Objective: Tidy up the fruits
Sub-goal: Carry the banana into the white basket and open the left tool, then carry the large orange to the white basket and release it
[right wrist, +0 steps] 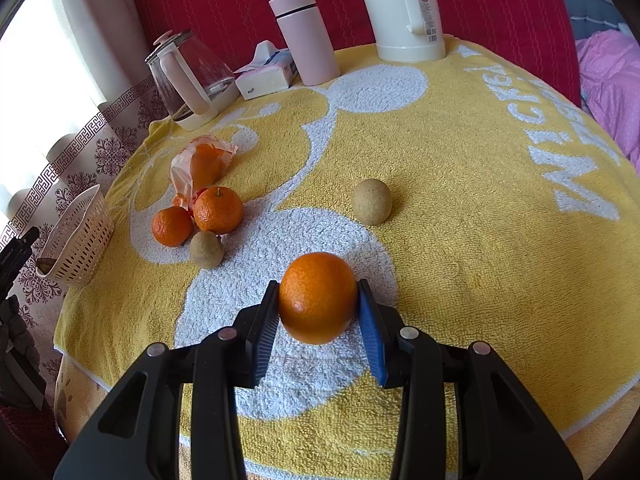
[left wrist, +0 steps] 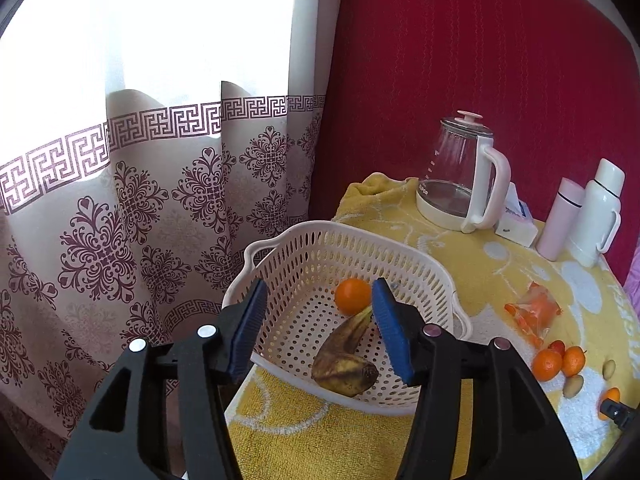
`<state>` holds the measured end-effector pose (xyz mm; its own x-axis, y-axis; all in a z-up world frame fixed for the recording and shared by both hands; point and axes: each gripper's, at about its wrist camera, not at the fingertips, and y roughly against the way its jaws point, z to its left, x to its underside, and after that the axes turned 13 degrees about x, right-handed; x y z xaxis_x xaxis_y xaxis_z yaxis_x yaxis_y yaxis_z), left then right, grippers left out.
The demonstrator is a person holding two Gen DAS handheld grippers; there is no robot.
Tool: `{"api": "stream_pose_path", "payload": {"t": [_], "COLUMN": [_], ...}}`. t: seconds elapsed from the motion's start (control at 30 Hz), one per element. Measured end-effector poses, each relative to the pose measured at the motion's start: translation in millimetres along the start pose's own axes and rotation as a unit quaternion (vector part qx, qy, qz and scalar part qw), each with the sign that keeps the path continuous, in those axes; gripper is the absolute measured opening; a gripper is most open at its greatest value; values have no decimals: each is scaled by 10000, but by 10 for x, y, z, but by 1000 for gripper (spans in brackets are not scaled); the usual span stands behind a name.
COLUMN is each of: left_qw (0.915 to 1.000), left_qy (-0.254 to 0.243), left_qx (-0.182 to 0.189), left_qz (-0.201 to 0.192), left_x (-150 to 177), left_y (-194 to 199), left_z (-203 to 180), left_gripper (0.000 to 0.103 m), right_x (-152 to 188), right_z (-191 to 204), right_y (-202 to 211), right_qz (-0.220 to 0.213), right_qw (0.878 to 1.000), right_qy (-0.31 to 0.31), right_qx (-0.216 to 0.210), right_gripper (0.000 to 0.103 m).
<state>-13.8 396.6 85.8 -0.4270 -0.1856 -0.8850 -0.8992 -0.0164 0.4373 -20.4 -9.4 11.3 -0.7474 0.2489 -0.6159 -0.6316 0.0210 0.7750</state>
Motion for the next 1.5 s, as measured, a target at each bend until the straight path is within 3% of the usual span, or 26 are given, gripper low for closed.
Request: {"api": "stream_pose_path", "payload": {"t": [0.23,0.5,0.8,1.13,1.5], "left_qw": [9997,9997,9995,9982,9974], "left_qy": [-114,-98,-11,-251,115], "left_qx": [-126,-101,-221,-231,-380], "left_qz": [-180,-211,-244,-485,-605], "left_x": [23,55,97,76,43], "left_y": [140,224,244,361,441], "left_z": [1,67,154,52,259], "left_gripper": [73,74,76,77,77], "right_x": [-10,-89,-324,-479,-577], "right_z": [59,346,1077,2212,2864], "right_y": [79,213,343,429,462], "right_qz": [-87,-103,-265,-355,-415], "right_qw": [9999,9987,9910,9702,9591], "right_qy": [91,258,852,1587,1957], "right_qx": [-25,-430,-997,-1798,-2000], "right_gripper": [38,38,38,38,38]}}
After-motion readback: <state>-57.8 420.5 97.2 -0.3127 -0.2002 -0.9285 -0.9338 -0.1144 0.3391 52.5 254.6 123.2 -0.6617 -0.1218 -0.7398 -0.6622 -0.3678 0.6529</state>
